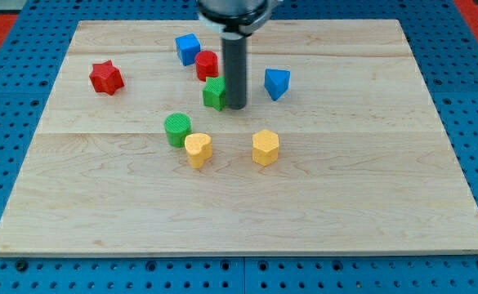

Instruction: Move blue triangle towards top right

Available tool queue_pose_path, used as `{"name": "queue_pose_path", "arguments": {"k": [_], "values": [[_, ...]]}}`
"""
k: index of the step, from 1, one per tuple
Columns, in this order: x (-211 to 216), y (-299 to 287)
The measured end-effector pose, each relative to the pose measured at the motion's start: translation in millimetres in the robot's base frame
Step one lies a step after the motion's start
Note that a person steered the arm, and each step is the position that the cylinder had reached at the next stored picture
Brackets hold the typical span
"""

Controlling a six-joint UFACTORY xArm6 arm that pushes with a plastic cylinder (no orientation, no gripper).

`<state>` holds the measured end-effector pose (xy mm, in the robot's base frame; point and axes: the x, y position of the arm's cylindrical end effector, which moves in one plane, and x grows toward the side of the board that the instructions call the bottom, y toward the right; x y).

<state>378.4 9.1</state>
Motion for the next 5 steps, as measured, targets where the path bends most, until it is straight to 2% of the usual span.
{"name": "queue_pose_path", "arguments": {"k": [1, 5], "values": [[-20, 41], [-55, 69]]}}
